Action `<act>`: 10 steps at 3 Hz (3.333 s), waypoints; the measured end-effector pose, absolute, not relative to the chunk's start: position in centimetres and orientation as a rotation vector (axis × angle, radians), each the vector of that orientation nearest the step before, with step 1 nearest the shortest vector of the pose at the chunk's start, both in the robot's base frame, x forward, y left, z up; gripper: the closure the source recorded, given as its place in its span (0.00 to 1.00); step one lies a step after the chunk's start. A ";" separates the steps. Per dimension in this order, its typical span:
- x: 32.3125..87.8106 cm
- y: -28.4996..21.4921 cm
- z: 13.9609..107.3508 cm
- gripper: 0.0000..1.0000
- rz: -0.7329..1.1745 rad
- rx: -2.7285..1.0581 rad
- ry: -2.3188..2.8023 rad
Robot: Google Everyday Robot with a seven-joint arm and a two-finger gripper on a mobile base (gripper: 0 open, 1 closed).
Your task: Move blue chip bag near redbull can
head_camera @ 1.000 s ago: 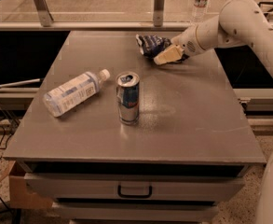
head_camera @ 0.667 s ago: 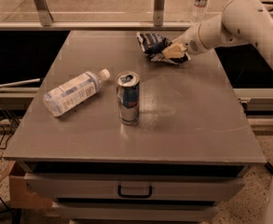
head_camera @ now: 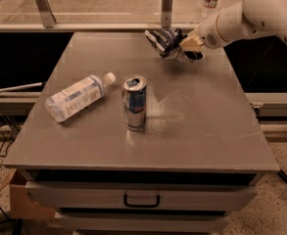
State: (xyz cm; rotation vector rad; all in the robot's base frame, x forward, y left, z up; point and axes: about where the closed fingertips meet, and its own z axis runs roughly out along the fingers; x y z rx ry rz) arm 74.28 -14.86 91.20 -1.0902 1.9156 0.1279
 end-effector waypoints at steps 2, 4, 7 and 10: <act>69.3 -13.9 96.9 1.00 -0.037 -1.275 1.895; 63.4 -12.8 95.6 1.00 -0.062 -1.448 2.001; 59.9 -11.6 92.1 1.00 -0.011 -1.551 2.087; 58.0 -9.7 91.8 1.00 0.038 -1.628 2.037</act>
Offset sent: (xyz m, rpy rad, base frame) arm -0.1013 0.0194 0.0828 -0.3334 0.0442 0.1333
